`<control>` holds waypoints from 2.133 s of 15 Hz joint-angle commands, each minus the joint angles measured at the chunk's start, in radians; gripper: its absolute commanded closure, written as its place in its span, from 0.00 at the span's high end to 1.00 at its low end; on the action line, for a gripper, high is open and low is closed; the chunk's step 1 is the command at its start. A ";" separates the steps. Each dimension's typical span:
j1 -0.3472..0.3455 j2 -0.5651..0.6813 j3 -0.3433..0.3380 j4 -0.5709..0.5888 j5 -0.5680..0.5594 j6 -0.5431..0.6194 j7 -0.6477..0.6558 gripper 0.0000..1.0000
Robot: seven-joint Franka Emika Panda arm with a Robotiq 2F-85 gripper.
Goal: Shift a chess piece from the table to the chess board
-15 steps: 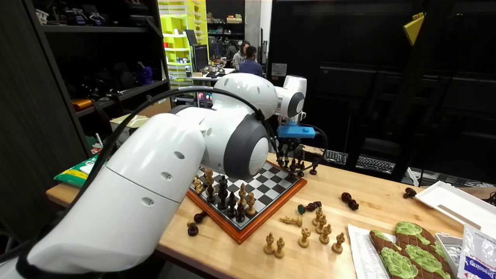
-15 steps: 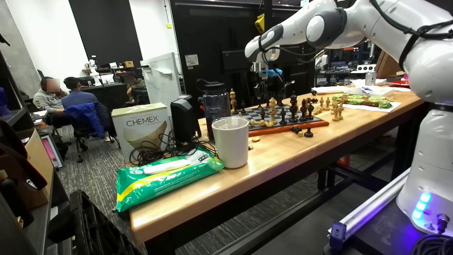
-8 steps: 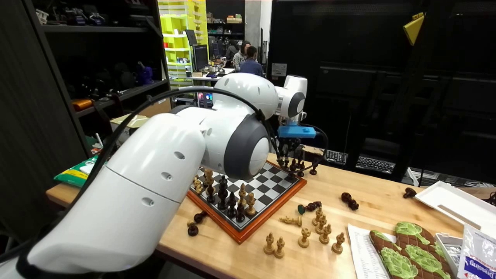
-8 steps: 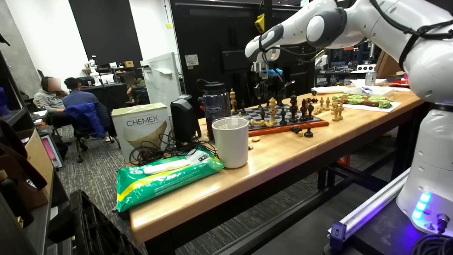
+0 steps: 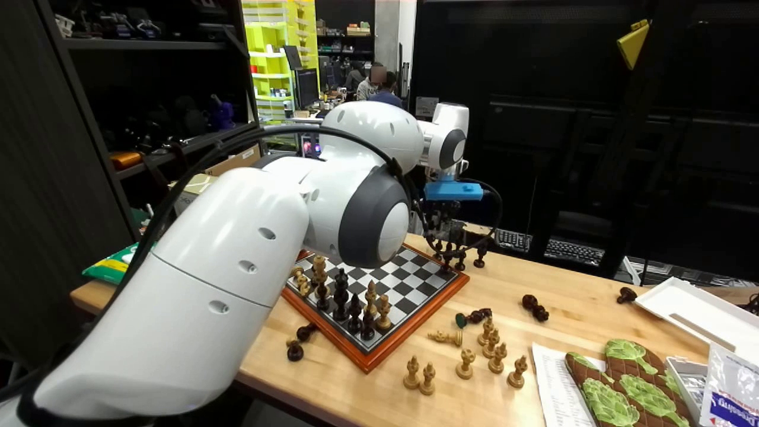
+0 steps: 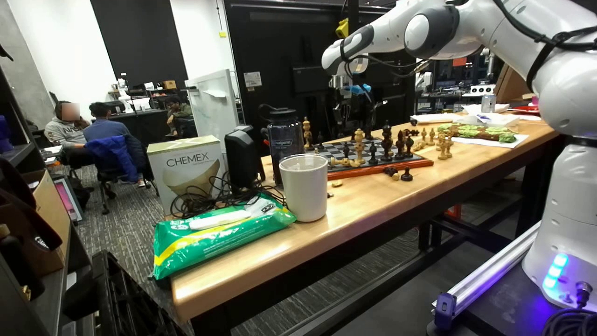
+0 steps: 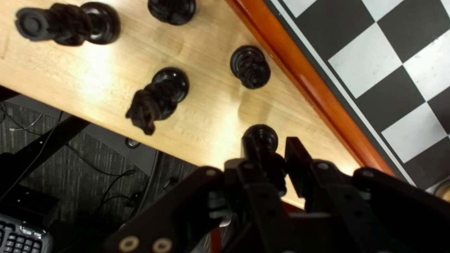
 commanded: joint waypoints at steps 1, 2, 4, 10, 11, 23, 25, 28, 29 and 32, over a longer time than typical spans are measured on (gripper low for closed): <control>0.019 -0.076 -0.010 -0.055 -0.019 -0.006 0.018 0.06; 0.021 -0.086 -0.010 -0.059 -0.020 -0.008 0.018 0.06; 0.028 -0.109 -0.013 -0.072 -0.023 -0.012 0.026 0.06; 0.059 -0.201 -0.014 -0.157 -0.033 -0.049 0.049 0.06; 0.064 -0.220 -0.010 -0.179 -0.030 -0.061 0.048 0.06; 0.117 -0.440 0.016 -0.487 -0.039 -0.065 0.065 0.06; 0.117 -0.465 0.021 -0.536 -0.042 -0.034 0.058 0.06; 0.115 -0.487 0.030 -0.603 -0.041 0.035 0.036 0.06; 0.114 -0.492 0.033 -0.623 -0.038 0.057 0.032 0.06; 0.112 -0.498 0.038 -0.669 -0.033 0.111 0.015 0.06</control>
